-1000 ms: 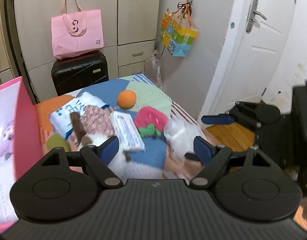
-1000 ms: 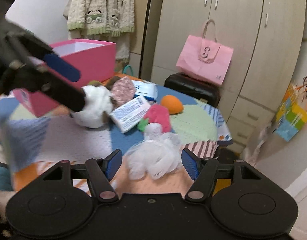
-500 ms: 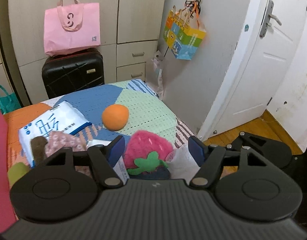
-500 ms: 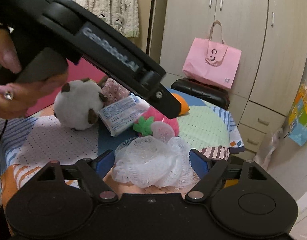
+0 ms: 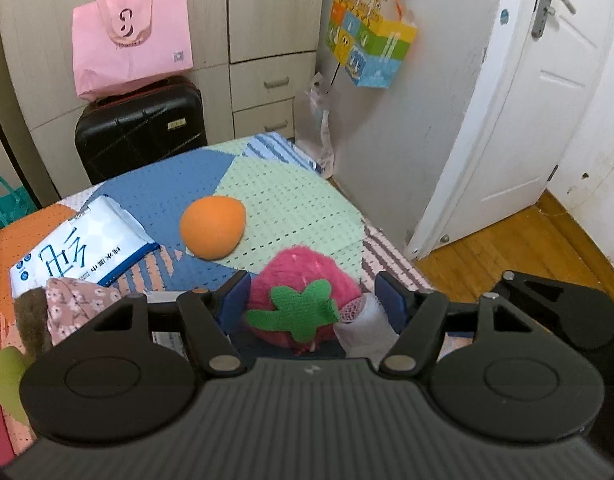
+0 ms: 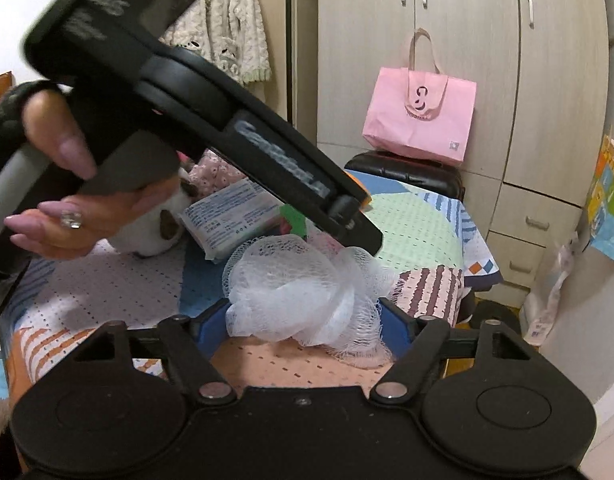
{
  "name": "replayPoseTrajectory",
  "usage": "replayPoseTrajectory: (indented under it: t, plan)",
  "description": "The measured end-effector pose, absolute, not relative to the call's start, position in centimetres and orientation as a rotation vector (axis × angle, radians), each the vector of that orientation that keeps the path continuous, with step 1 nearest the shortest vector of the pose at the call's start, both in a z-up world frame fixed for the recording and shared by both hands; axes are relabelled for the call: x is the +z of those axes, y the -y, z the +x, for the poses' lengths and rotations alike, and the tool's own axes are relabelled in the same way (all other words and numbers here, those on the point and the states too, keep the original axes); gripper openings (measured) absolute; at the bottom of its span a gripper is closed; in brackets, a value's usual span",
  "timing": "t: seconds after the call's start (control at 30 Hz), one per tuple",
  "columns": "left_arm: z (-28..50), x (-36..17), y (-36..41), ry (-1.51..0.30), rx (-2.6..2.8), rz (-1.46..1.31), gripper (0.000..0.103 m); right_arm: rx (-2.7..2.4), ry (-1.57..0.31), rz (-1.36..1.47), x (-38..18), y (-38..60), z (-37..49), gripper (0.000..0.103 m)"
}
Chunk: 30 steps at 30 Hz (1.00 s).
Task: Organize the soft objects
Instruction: 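Grasp the white mesh puff with the right gripper while the left grasps the strawberry plush, then lift the mesh puff and strawberry plush and carry both toward the pink box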
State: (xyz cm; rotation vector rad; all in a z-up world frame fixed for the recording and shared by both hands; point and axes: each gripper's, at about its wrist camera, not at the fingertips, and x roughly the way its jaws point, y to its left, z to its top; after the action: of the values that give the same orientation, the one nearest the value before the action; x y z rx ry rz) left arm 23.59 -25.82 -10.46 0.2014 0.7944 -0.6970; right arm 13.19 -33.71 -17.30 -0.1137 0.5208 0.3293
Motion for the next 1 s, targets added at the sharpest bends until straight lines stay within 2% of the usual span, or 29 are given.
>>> replayPoseTrajectory:
  t: [0.2, 0.33, 0.53, 0.73, 1.0]
  plan:
    - [24.5, -11.6, 25.9, -0.835, -0.656, 0.169, 0.067, 0.331, -0.523, -0.108, -17.2, 33.4, 13.3, 0.06]
    - [24.5, -11.4, 25.8, -0.837, -0.645, 0.157, 0.06, 0.335, -0.517, -0.123, -17.1, 33.1, 13.1, 0.047]
    - [24.5, -11.2, 25.0, -0.824, -0.642, 0.094, 0.057, 0.305, -0.511, -0.116, -17.1, 32.9, 12.7, 0.035]
    - [24.0, -10.3, 23.9, -0.79, -0.65, 0.019, 0.057, 0.264, -0.515, -0.075, -17.0, 32.9, 12.4, 0.027]
    - [22.9, -8.8, 21.3, -0.716, -0.648, -0.086, 0.056, 0.238, -0.524, -0.061, -16.8, 32.7, 12.1, 0.022]
